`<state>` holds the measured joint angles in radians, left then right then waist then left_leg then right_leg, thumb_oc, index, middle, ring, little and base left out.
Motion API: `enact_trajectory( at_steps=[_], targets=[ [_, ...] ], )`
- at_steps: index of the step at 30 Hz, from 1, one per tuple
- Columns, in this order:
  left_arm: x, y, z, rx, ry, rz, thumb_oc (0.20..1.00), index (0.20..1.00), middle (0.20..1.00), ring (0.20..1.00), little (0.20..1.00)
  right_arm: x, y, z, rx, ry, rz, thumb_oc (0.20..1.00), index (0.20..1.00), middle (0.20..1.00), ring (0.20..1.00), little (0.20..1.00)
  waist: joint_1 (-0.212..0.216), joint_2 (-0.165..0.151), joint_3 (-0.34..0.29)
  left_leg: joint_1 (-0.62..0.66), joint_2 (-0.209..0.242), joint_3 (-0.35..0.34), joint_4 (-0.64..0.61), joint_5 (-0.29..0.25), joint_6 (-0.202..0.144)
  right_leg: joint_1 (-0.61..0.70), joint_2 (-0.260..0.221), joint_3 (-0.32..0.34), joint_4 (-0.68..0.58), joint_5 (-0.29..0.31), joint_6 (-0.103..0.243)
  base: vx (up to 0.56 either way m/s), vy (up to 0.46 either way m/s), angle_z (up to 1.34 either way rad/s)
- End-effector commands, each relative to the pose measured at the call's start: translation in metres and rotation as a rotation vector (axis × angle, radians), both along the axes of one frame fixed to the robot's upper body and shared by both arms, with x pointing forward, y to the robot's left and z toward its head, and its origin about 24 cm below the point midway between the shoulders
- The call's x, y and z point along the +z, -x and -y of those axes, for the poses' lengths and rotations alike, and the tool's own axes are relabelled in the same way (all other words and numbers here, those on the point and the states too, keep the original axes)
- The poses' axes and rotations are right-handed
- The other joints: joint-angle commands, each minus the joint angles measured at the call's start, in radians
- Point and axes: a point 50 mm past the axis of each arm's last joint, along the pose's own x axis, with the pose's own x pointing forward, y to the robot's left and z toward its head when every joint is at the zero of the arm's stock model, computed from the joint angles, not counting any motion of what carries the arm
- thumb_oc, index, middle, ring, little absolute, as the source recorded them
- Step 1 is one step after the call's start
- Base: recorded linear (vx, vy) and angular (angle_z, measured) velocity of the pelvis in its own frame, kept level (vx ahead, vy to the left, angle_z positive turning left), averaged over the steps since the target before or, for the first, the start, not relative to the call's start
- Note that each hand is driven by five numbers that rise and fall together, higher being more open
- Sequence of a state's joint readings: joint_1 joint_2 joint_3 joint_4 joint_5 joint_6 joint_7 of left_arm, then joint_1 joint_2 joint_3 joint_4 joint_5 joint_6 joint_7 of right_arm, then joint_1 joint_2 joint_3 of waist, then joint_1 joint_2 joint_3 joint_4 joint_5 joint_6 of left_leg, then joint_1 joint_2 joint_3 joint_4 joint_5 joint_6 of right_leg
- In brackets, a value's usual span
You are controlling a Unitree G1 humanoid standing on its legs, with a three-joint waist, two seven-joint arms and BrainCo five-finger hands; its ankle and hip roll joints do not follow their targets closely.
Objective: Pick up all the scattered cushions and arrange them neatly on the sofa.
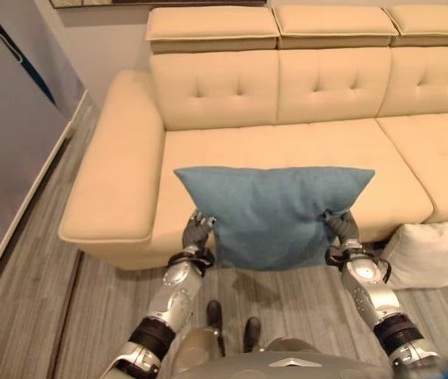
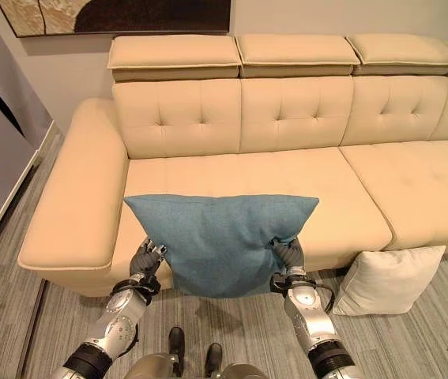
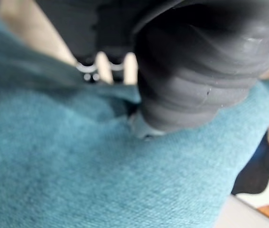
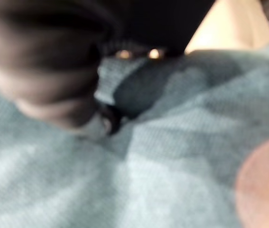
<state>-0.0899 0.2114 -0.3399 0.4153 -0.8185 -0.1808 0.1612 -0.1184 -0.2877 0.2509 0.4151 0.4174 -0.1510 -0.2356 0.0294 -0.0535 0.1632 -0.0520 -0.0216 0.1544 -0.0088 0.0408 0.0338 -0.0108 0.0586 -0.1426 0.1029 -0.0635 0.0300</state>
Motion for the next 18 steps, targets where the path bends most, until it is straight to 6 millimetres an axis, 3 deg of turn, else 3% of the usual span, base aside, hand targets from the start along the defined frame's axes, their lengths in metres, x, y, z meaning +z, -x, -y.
enact_trajectory(
  at_steps=[1,2,5,8,12,15,18],
  targets=[
    [0.050,-0.022,0.027,-0.118,0.061,0.264,0.200,0.200,0.200,0.200,0.200,0.058,-0.026,-0.039,0.159,-0.071,0.299,0.200,0.200,0.200,0.200,0.200,0.010,-0.027,-0.043,-0.025,0.011,-0.005,0.124,-0.053,-0.019,0.029,-0.162,0.021,0.226,0.077,0.175,0.22,0.202,-0.55],
    [0.051,-0.023,0.024,-0.120,0.027,0.273,0.200,0.200,0.200,0.200,0.200,0.058,-0.027,-0.042,0.164,-0.080,0.297,0.200,0.200,0.200,0.200,0.200,0.006,-0.016,-0.030,0.005,0.012,-0.010,0.129,-0.080,-0.001,-0.022,-0.174,0.016,0.307,0.091,0.175,0.16,0.143,0.01],
    [0.052,-0.023,0.022,-0.116,0.013,0.275,0.200,0.200,0.200,0.200,0.200,0.056,-0.026,-0.043,0.166,-0.087,0.291,0.200,0.200,0.200,0.200,0.200,0.007,-0.008,-0.033,0.034,0.010,-0.017,0.116,-0.098,0.004,-0.061,-0.196,-0.011,0.303,0.078,0.155,0.16,0.102,0.04],
    [0.052,-0.023,0.020,-0.117,0.013,0.277,0.200,0.200,0.200,0.200,0.200,0.059,-0.029,-0.041,0.170,-0.080,0.297,0.200,0.200,0.200,0.200,0.200,-0.008,-0.004,-0.032,0.080,-0.005,-0.046,0.075,-0.109,-0.004,-0.104,-0.184,-0.029,0.165,0.065,0.135,0.24,0.023,-0.03],
    [0.054,-0.026,0.022,-0.119,0.019,0.286,0.200,0.200,0.200,0.200,0.200,0.065,-0.032,-0.041,0.179,-0.068,0.319,0.200,0.200,0.200,0.200,0.200,-0.040,-0.019,-0.020,0.136,-0.028,-0.091,0.055,-0.136,-0.018,-0.152,-0.152,0.021,-0.071,0.145,0.146,0.26,-0.033,0.27],
    [0.052,-0.025,0.020,-0.109,0.017,0.283,0.200,0.200,0.200,0.200,0.200,0.066,-0.031,-0.041,0.189,-0.053,0.324,0.200,0.200,0.200,0.200,0.200,-0.051,-0.024,-0.028,0.167,-0.031,-0.110,0.053,-0.160,-0.034,-0.151,-0.156,0.017,-0.100,0.176,0.160,0.26,-0.074,0.44],
    [0.051,-0.024,0.026,-0.131,0.035,0.279,0.200,0.200,0.200,0.200,0.200,0.065,-0.027,-0.034,0.178,-0.041,0.327,0.200,0.200,0.200,0.200,0.200,-0.066,-0.023,-0.046,0.173,-0.017,-0.128,0.079,-0.164,-0.061,-0.123,-0.146,0.027,-0.082,0.167,0.139,0.27,-0.115,0.40]
  ],
)
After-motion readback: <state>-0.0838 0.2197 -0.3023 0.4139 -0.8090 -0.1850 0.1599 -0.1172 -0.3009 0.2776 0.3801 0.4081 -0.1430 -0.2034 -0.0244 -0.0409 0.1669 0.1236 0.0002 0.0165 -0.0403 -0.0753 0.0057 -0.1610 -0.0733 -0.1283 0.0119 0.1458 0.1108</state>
